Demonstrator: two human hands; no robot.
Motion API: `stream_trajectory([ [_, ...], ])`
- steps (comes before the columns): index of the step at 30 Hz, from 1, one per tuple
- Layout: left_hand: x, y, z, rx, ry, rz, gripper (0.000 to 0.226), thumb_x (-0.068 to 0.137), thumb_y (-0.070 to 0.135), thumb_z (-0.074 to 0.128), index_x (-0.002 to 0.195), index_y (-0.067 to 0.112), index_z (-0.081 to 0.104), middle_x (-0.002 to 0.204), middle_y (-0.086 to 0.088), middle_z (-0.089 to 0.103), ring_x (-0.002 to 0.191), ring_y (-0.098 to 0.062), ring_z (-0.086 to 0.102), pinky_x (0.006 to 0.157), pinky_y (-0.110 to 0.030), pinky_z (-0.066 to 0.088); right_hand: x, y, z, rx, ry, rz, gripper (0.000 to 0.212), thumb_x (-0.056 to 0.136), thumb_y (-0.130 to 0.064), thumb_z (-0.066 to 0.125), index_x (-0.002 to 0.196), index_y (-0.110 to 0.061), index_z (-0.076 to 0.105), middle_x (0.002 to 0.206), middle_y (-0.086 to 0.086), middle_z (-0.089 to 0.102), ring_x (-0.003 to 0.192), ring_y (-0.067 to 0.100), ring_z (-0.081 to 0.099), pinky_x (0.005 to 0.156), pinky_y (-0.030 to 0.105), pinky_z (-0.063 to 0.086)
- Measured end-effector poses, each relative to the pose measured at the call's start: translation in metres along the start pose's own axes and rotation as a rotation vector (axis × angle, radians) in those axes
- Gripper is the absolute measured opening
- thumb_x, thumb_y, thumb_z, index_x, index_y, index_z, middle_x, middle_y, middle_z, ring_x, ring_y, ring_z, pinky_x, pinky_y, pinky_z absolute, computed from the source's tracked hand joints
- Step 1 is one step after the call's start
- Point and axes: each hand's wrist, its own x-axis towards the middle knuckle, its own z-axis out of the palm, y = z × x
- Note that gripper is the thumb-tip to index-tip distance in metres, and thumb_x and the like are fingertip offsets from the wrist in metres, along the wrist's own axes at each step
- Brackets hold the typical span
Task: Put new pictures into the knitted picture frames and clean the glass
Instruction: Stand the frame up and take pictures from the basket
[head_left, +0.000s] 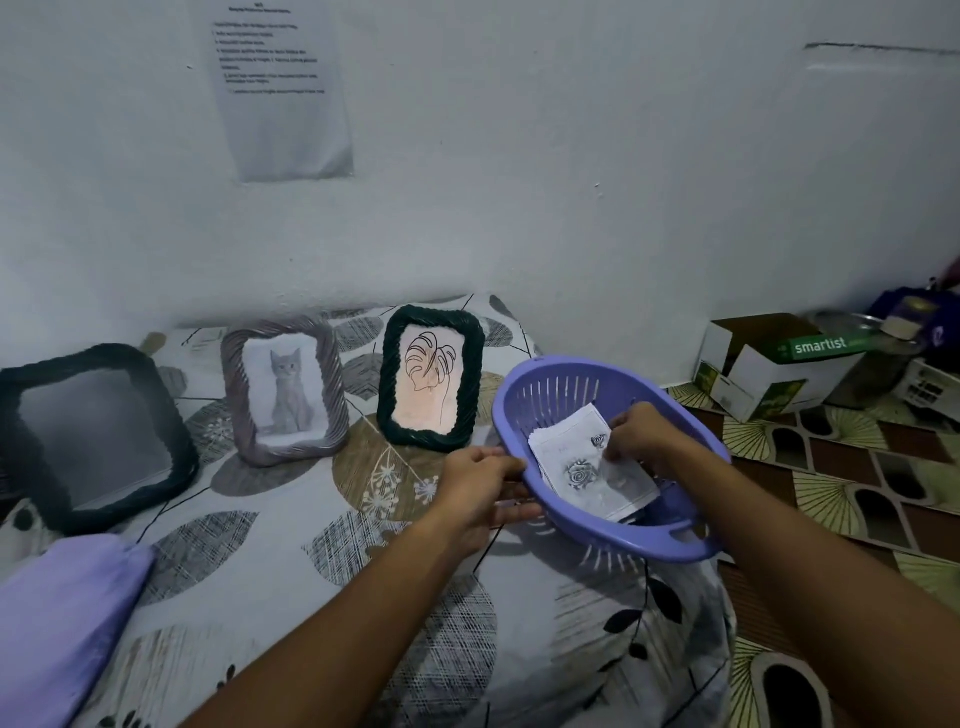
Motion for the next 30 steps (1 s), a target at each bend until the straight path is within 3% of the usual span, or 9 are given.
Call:
stream_trajectory([
  [2, 0.000, -0.001, -0.001, -0.015, -0.006, -0.002, 0.022, 0.091, -0.002, 0.055, 0.113, -0.008, 0.055, 0.088, -0.022, 0.068, 0.058, -0.024, 0.068, 0.050, -0.031, 0.055, -0.006, -0.003, 0.001, -0.117, 0.072, -0.029, 0.015, 0.079, -0.004, 0.069, 0.072, 0.001, 0.057, 0.070, 0.013, 0.054, 0.071, 0.025, 0.054, 0.057, 0.030, 0.040],
  [4, 0.001, -0.002, -0.002, -0.026, -0.014, -0.001, 0.022, 0.091, -0.002, 0.055, 0.113, -0.008, 0.055, 0.088, -0.022, 0.068, 0.059, -0.025, 0.068, 0.050, -0.031, 0.055, -0.009, -0.005, 0.000, -0.204, 0.126, -0.081, 0.034, 0.082, -0.008, 0.065, 0.062, -0.009, 0.038, 0.061, 0.007, 0.041, 0.057, 0.022, 0.043, 0.049, 0.027, 0.031],
  [6, 0.001, -0.003, -0.002, -0.033, -0.020, 0.001, 0.022, 0.091, -0.003, 0.055, 0.112, -0.008, 0.055, 0.086, -0.021, 0.068, 0.060, -0.026, 0.068, 0.050, -0.031, 0.056, -0.012, -0.008, -0.006, -0.206, 0.140, -0.123, 0.030, 0.081, -0.008, 0.065, 0.063, -0.006, 0.042, 0.060, 0.010, 0.045, 0.054, 0.023, 0.044, 0.047, 0.028, 0.032],
  [8, 0.000, -0.002, -0.002, -0.033, -0.026, 0.002, 0.021, 0.091, -0.003, 0.054, 0.111, -0.008, 0.056, 0.084, -0.021, 0.068, 0.061, -0.026, 0.068, 0.051, -0.032, 0.057, -0.012, -0.009, -0.020, -0.097, 0.156, -0.168, 0.011, 0.079, -0.005, 0.067, 0.083, 0.005, 0.064, 0.076, 0.020, 0.063, 0.069, 0.030, 0.061, 0.060, 0.037, 0.050],
  [9, 0.000, -0.002, -0.002, -0.033, -0.027, 0.001, 0.020, 0.091, -0.003, 0.054, 0.111, -0.007, 0.056, 0.084, -0.020, 0.068, 0.062, -0.027, 0.068, 0.051, -0.032, 0.057, -0.011, -0.007, -0.028, -0.001, 0.183, -0.171, 0.017, 0.079, -0.003, 0.067, 0.095, 0.004, 0.068, 0.085, 0.020, 0.067, 0.077, 0.031, 0.064, 0.070, 0.041, 0.054],
  [14, 0.001, -0.003, -0.003, -0.051, -0.031, -0.007, 0.019, 0.092, -0.003, 0.054, 0.110, -0.007, 0.056, 0.087, -0.021, 0.069, 0.064, -0.028, 0.069, 0.052, -0.032, 0.056, -0.018, 0.017, -0.063, 0.185, 0.384, -0.146, 0.030, 0.085, -0.008, 0.062, 0.114, -0.003, 0.067, 0.109, 0.016, 0.067, 0.101, 0.030, 0.061, 0.087, 0.038, 0.048],
  [18, 0.001, -0.004, -0.002, -0.067, -0.023, -0.002, 0.020, 0.091, -0.003, 0.055, 0.111, -0.007, 0.056, 0.089, -0.022, 0.069, 0.064, -0.028, 0.070, 0.051, -0.032, 0.056, -0.024, 0.040, -0.060, 0.290, 0.242, -0.041, 0.024, 0.092, -0.013, 0.055, 0.103, 0.003, 0.069, 0.095, 0.019, 0.068, 0.089, 0.036, 0.063, 0.081, 0.051, 0.051],
  [21, 0.001, -0.003, -0.002, -0.069, -0.018, -0.003, 0.020, 0.092, -0.003, 0.054, 0.111, -0.007, 0.056, 0.090, -0.022, 0.068, 0.062, -0.026, 0.069, 0.050, -0.031, 0.055, -0.026, 0.044, -0.056, 0.409, 0.153, 0.003, 0.024, 0.095, -0.008, 0.050, 0.109, 0.004, 0.066, 0.093, 0.018, 0.066, 0.079, 0.031, 0.062, 0.066, 0.039, 0.051],
  [30, 0.005, 0.000, -0.009, -0.042, 0.034, 0.005, 0.017, 0.091, -0.002, 0.055, 0.108, -0.005, 0.059, 0.091, -0.020, 0.068, 0.063, -0.025, 0.067, 0.050, -0.030, 0.054, -0.028, 0.029, -0.049, 0.502, 0.169, 0.023, 0.028, 0.095, 0.001, 0.049, 0.120, 0.009, 0.058, 0.100, 0.016, 0.057, 0.088, 0.033, 0.058, 0.083, 0.048, 0.048],
])
